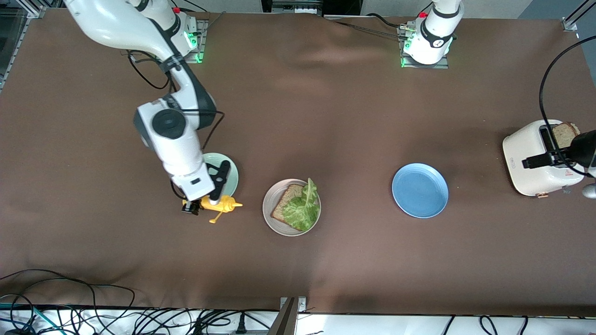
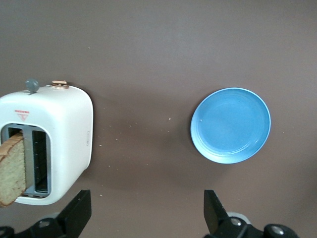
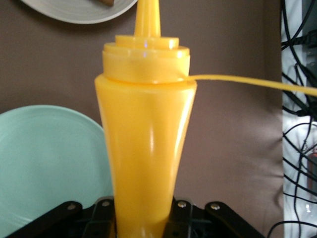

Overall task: Make sandwich on beige plate with both arms
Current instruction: 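Carry the mustard bottle back beside the pale green plate, then set the mustard bottle upright while the left gripper grasps toaster bread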

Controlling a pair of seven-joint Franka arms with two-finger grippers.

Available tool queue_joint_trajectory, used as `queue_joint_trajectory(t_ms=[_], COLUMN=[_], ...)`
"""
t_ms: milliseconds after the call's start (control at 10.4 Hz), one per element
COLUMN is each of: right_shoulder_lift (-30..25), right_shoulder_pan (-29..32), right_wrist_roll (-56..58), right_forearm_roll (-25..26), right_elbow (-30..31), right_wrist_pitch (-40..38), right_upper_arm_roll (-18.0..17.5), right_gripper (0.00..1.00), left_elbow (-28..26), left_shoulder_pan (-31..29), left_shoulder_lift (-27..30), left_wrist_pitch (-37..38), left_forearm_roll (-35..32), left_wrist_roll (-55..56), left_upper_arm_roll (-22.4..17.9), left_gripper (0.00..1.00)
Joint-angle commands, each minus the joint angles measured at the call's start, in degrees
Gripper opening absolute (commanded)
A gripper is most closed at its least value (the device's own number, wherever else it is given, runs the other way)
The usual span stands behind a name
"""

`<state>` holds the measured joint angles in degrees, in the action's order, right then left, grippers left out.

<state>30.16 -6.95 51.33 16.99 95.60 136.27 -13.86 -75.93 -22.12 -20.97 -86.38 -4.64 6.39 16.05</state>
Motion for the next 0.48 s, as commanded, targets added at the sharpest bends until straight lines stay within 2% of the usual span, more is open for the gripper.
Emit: queue_joint_trajectory(t_ms=[0,191,383], right_shoulder_lift=[-4.5,-4.6,-3.9], right_shoulder_pan=[12.3,17.1,22.7], right_wrist_roll=[17.8,33.8,50.9], right_forearm_roll=[-14.7,-29.5,-44.9], right_elbow=[6.8,7.4,7.3], right_wrist_pitch=[0.1,-4.7,-12.3], right_upper_arm_roll=[-7.4,-7.9,-7.7], right_gripper=[0.0,0.0,0.0], left_elbow=[-0.2,-1.1,-2.3], left_shoulder_pan=[-4.7,-10.5,-13.2], left_shoulder_lift=[1.9,1.6,0.1], left_wrist_pitch=[3.4,4.7,4.7], left_forearm_roll=[-1.2,-1.4,-10.0], left_wrist_roll=[-7.1,-12.1,-16.0], left_upper_arm_roll=[0.2,0.0,0.2], left_gripper=[1.0,1.0,1.0])
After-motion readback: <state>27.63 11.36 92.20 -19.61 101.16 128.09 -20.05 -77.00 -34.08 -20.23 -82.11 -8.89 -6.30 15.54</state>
